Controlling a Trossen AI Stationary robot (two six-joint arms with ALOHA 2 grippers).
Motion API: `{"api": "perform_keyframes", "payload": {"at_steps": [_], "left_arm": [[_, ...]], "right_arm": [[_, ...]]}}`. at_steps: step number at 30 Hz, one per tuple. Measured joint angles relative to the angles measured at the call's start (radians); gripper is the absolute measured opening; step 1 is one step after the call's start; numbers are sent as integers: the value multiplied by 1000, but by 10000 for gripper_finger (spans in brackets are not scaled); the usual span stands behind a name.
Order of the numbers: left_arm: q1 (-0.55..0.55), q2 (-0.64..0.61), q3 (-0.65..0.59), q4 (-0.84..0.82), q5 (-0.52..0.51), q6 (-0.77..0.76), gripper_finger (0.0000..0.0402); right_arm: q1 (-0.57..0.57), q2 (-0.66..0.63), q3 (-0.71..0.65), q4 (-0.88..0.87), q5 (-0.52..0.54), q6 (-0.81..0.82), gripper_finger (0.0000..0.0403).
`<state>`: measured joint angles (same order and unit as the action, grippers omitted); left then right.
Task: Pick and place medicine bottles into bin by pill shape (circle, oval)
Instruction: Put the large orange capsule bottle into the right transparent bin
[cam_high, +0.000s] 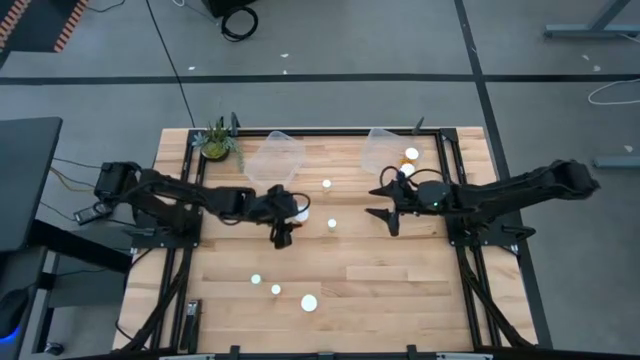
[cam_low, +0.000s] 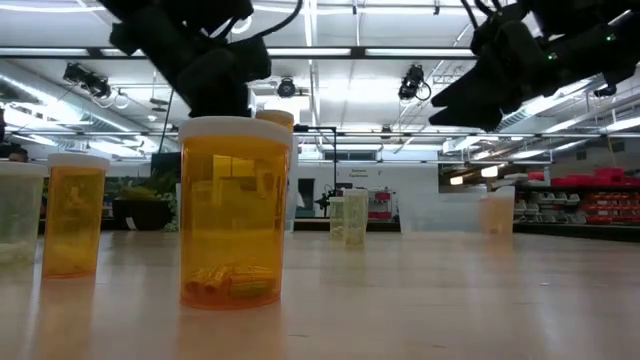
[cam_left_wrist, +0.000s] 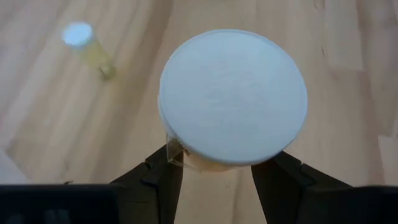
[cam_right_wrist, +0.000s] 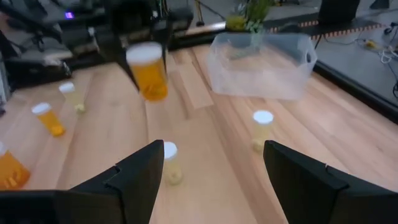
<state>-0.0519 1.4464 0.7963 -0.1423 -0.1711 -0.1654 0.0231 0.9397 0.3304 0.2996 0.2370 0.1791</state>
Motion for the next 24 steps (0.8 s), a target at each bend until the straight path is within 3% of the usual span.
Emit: {"api": "perform_keyframes", "payload": {"at_steps": [7,14,24], "left_arm": [[53,21,106,-82,1,83,176],[67,155,274,-241,1,147,176],[59,278,470,-335,1,206,176]], "right_arm": [[13,186,138,-74,-26,-28,282],[32,346,368,-271,-28,-133,282],[32,432,503,-304,-80,-187,283]]}}
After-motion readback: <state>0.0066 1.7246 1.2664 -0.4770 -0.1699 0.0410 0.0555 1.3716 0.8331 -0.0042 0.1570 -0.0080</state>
